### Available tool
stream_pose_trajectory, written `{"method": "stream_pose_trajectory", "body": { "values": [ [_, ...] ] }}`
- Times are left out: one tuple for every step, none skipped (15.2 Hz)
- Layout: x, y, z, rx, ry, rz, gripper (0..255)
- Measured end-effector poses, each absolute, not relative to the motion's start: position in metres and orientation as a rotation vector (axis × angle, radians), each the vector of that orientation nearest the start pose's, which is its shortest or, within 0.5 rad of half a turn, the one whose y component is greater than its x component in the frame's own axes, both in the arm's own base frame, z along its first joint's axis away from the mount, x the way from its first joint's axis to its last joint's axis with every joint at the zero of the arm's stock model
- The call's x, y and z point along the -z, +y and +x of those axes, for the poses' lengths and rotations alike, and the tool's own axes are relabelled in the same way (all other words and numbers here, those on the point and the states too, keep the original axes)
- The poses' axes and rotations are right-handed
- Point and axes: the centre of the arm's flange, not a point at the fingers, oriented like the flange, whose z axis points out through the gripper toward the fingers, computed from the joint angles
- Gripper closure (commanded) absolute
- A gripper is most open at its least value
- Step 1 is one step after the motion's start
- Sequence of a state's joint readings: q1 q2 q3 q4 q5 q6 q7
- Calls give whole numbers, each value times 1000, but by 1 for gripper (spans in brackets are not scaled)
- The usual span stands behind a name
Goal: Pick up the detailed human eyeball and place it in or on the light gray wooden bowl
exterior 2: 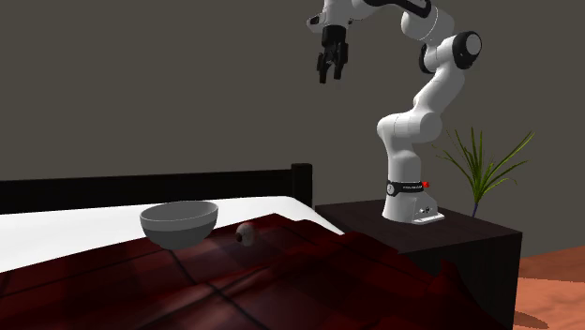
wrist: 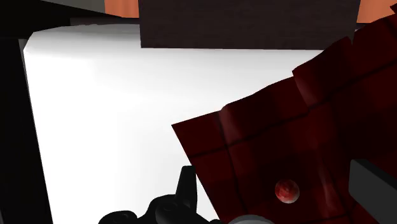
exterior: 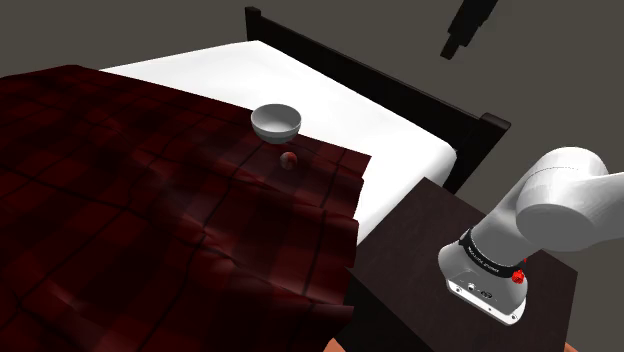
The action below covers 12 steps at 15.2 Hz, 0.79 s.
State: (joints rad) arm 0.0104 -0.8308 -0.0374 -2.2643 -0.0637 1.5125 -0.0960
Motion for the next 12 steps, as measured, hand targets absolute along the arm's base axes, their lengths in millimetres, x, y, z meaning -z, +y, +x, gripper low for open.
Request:
{"method": "stream_pose_trajectory", "body": {
  "values": [
    [-641, -20, 287, 121, -117, -3177, 0],
    [-637, -18, 292, 121, -118, -3177, 0],
    [-629, -15, 297, 121, -120, -3176, 0],
    [-619, -13, 303, 122, -122, -3176, 0],
    [-609, -8, 309, 123, -123, -3175, 0],
    [-601, -8, 316, 124, -126, -3174, 0],
    [-593, -3, 323, 126, -128, -3174, 0],
    [-580, 2, 329, 126, -129, -3173, 0],
    [-570, 5, 335, 128, -132, -3172, 0],
    [-562, 10, 342, 130, -134, -3171, 0],
    [-552, 14, 350, 130, -135, -3171, 0],
    [-542, 14, 357, 132, -137, -3170, 0]
  ]
}}
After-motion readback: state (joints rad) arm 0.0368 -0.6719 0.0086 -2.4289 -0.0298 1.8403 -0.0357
